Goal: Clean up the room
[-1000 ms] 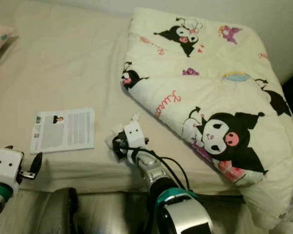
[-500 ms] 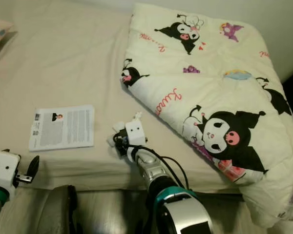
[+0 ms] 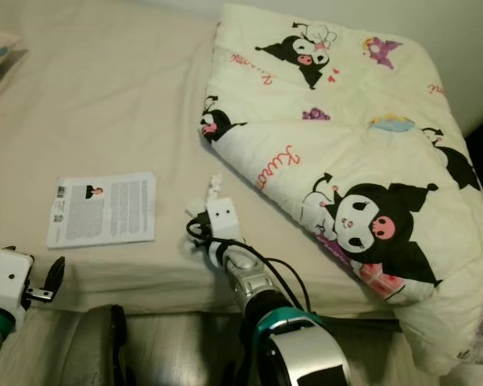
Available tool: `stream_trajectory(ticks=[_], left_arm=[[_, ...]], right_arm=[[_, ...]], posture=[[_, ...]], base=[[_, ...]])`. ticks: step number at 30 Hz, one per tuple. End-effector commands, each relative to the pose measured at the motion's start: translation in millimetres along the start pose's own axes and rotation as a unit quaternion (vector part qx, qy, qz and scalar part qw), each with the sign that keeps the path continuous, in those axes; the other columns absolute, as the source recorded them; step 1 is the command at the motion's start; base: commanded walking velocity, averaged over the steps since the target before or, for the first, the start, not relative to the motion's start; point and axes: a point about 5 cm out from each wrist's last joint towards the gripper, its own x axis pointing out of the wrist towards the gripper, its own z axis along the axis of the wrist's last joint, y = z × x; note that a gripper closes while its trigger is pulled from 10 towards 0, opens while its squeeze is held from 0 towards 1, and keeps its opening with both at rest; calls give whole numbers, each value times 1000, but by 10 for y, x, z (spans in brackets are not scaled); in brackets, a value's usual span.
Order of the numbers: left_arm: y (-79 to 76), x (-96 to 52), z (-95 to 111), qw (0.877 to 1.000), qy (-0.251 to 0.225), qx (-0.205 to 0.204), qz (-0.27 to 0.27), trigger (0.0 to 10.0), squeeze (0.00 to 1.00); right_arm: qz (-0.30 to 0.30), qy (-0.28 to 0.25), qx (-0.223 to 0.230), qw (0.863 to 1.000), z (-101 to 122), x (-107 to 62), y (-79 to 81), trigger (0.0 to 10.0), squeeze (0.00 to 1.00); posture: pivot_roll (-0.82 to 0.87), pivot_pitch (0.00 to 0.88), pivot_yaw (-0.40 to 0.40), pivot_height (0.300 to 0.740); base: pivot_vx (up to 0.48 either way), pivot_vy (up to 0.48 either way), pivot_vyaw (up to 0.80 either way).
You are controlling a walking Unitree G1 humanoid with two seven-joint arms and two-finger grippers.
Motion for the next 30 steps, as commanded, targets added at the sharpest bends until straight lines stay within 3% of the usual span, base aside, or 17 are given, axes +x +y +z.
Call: stream_trajectory(ticks=[1, 13, 17, 24, 30], left_arm=[[-11, -30, -59, 1000, 17, -2, -2, 10000, 0], [-84, 105, -74, 1000, 12, -14, 7, 10000, 0], [-269, 173, -37, 1000, 1, -28, -11, 10000, 0], [-411, 261, 16, 999, -10, -37, -25, 10000, 0], [-485, 295, 36, 998, -15, -42, -37, 10000, 0]], right_arm=[[-5, 19, 12, 1000, -89, -14, -2, 0, 0], [-12, -20, 38, 999, -9, -34, -129, 0, 0], [-23, -67, 62, 996, -41, -135, -319, 0, 0], [-33, -95, 70, 992, -127, -276, -466, 0, 0], [-2, -115, 89, 989, -151, -415, -456, 0, 0]], posture=[[252, 248, -113, 535], [194, 171, -129, 535], [166, 114, -119, 535], [162, 72, -111, 535], [153, 36, -94, 535]], base=[[0, 0, 0], [0, 0, 0], [0, 0, 0], [0, 0, 0], [0, 0, 0]])
